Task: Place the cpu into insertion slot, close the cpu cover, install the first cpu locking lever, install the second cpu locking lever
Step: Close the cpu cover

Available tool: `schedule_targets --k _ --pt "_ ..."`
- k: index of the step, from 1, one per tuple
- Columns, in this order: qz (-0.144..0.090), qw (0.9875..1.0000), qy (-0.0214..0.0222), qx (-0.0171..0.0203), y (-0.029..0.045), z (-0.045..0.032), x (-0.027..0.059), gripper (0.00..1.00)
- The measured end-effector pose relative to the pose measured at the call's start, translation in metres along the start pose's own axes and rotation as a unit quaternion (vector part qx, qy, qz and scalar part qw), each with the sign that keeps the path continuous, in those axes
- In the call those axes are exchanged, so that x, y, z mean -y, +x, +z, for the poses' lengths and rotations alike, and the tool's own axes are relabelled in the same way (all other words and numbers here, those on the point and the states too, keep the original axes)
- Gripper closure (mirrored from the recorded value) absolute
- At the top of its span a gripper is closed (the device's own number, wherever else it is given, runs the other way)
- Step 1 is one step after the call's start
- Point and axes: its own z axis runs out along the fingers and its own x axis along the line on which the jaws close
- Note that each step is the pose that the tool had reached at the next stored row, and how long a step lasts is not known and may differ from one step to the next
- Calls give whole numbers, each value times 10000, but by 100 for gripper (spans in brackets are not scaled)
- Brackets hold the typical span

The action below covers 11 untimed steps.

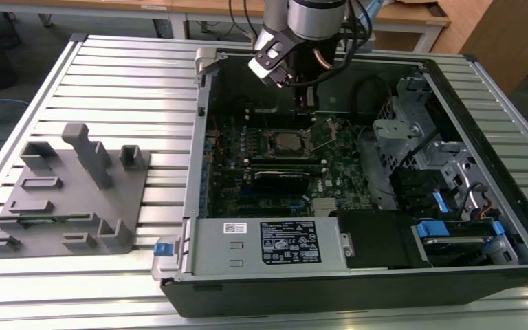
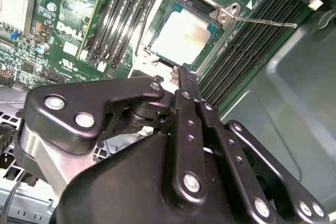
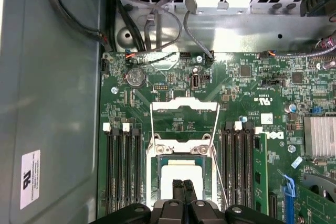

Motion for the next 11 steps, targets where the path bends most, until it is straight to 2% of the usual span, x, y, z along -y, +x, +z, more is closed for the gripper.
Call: schedule_targets --k 11 --pt "0 10000 0 0 0 2 -12 90"
